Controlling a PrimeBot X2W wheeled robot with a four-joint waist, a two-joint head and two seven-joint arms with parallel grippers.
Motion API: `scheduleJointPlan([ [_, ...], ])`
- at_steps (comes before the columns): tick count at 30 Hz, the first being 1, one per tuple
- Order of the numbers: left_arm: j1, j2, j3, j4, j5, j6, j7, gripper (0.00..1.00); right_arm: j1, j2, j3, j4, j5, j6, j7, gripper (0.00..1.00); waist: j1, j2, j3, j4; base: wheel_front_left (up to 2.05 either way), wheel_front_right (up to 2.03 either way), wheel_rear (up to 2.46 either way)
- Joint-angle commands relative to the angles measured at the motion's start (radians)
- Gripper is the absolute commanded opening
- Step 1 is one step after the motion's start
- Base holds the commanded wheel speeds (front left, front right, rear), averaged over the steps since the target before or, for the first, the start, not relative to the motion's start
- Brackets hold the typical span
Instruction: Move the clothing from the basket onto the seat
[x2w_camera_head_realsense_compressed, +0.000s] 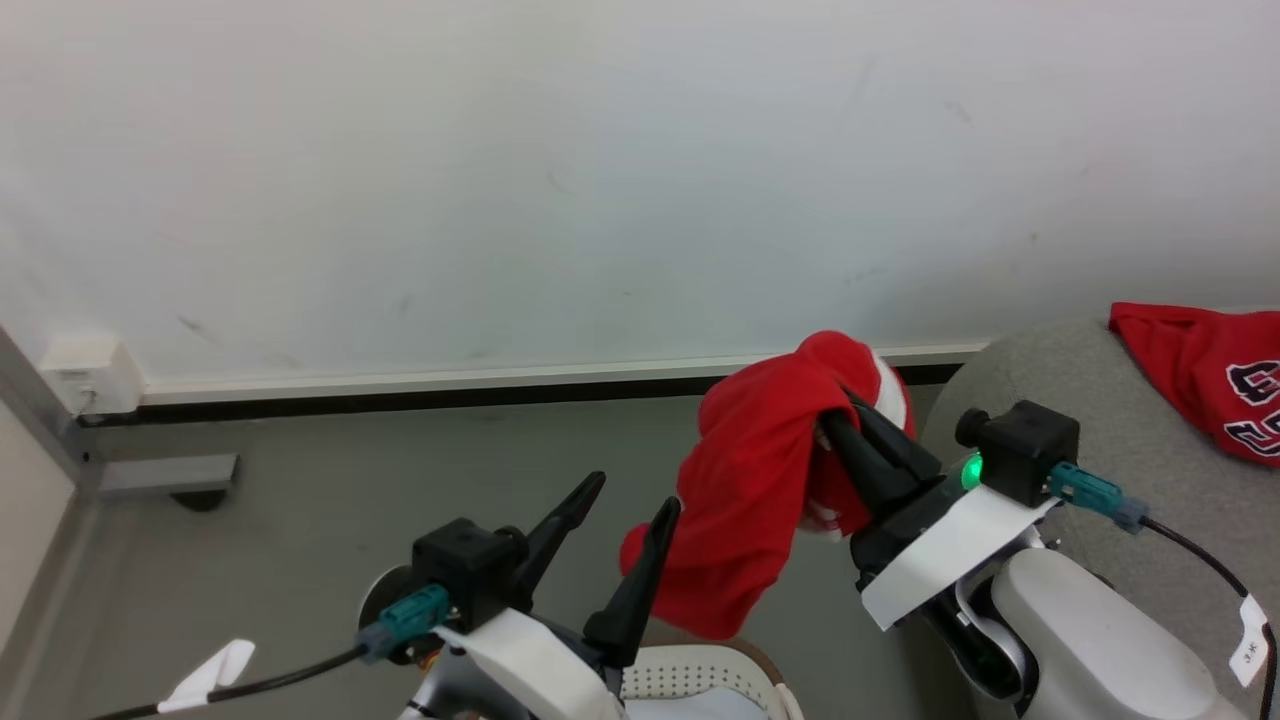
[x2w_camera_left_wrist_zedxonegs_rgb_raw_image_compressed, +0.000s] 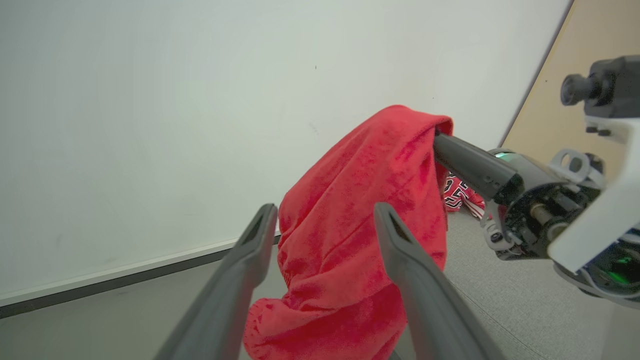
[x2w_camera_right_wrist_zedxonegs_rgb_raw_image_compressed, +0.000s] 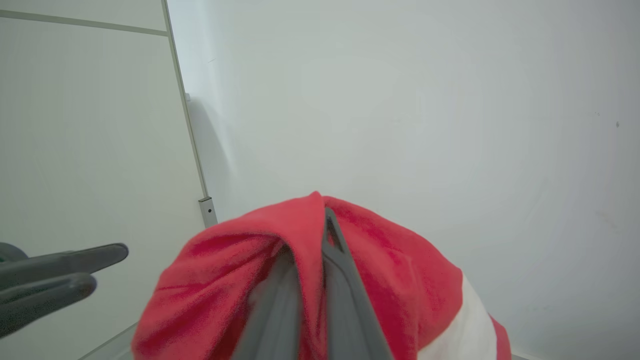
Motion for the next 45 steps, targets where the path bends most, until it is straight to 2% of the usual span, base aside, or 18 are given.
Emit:
scheduleJointPlan([
  [1,0.009,0.003,0.001,0.006,-0.017,0.003,-0.012,1.0,0.019,-0.011,-0.021,-0.017,-0.017,-0.002,-0.003,0.0,-0.0001,0.0,0.008,-0.036,0.0,0.0,0.0],
  [14,0.007,-0.005,-0.029,0.032,-0.003,-0.005,-0.04,1.0,0.086,-0.11,-0.201,-0.162,-0.092,-0.002,-0.003,0.0,-0.0001,0.0,0.047,-0.265,0.0,0.0,0.0],
  [22,-0.013,-0.01,-0.047,0.027,0.004,-0.012,-0.046,1.0,0.144,-0.151,-0.287,-0.184,-0.109,-0.002,0.003,0.0,-0.0001,0.0,0.078,-0.326,0.0,0.0,0.0],
  [27,-0.062,0.003,-0.053,-0.013,0.025,-0.024,-0.03,1.0,0.116,-0.133,-0.434,-0.164,-0.158,-0.002,0.012,0.0,-0.0001,0.0,0.182,-0.308,0.0,0.0,0.0],
  [33,-0.198,0.036,-0.045,-0.082,0.046,-0.073,0.013,1.0,-0.064,-0.083,-0.694,-0.115,-0.289,-0.002,0.054,0.0,-0.0001,0.0,0.403,-0.239,0.0,0.0,0.0],
  [36,-0.278,0.048,-0.028,-0.113,0.053,-0.092,0.028,1.0,-0.206,-0.076,-0.848,-0.1,-0.387,-0.002,0.09,0.0,-0.0001,0.0,0.518,-0.198,0.0,0.0,0.0],
  [39,-0.342,0.06,-0.012,-0.133,0.052,-0.107,0.032,1.0,-0.345,-0.1,-0.988,-0.076,-0.525,-0.002,0.13,0.0,-0.0001,0.0,0.614,-0.163,0.0,0.0,0.0],
  [45,-0.402,0.059,0.002,-0.139,0.032,-0.121,0.002,1.0,-0.515,-0.154,-1.228,0.018,-0.777,-0.002,0.18,0.0,-0.0001,0.0,0.73,-0.108,0.0,0.0,0.0],
])
